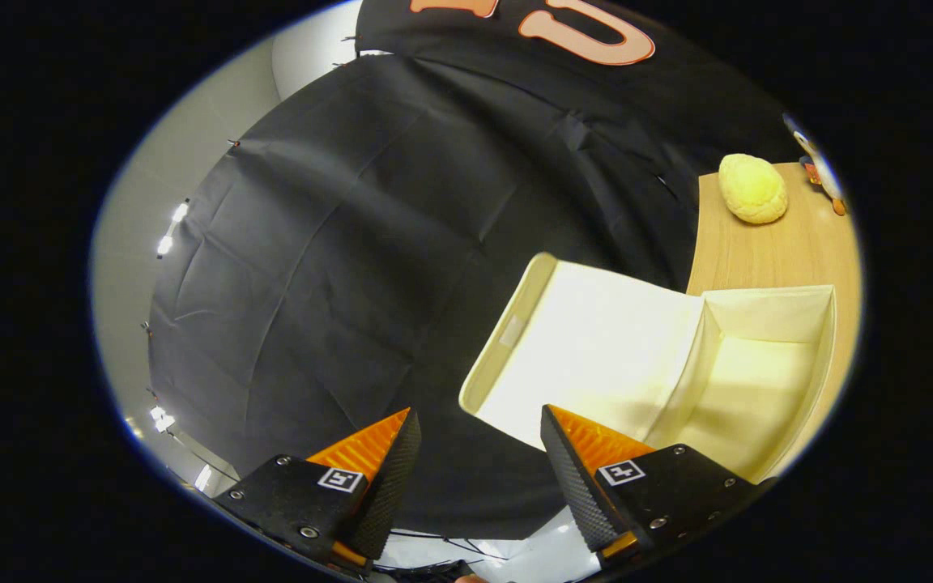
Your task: Open the storage box then place both shoes into the box .Put the left shoe in first, then the right shoe, with the right side of both shoes facing outward in a uniform manner.
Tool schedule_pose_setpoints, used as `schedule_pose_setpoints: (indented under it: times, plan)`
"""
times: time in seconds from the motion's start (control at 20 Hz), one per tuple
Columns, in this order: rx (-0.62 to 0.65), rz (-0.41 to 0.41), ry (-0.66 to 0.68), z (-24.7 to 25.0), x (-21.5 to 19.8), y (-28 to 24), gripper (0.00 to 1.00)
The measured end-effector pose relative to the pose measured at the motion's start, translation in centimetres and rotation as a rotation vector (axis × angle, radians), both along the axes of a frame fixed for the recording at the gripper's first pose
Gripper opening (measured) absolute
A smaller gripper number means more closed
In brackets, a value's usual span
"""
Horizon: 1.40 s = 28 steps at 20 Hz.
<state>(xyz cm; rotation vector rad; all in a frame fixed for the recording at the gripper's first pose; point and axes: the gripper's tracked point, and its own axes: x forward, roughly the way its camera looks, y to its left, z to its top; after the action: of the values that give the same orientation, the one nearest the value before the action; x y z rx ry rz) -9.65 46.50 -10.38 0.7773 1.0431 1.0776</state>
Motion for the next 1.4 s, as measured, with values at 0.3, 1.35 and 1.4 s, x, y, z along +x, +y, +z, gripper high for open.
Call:
schedule_pose_setpoints:
  times: [0.3,1.35,1.4]
  plan:
    - [-0.114,-0.071,-0.060,-3.1,1.2,-6.6,0.92]
    - [-0.836,-0.421,-0.056,-27.7,-0.7,-40.6,0.97]
    - [-0.866,-0.430,-0.061,-28.5,-1.0,-41.7,0.97]
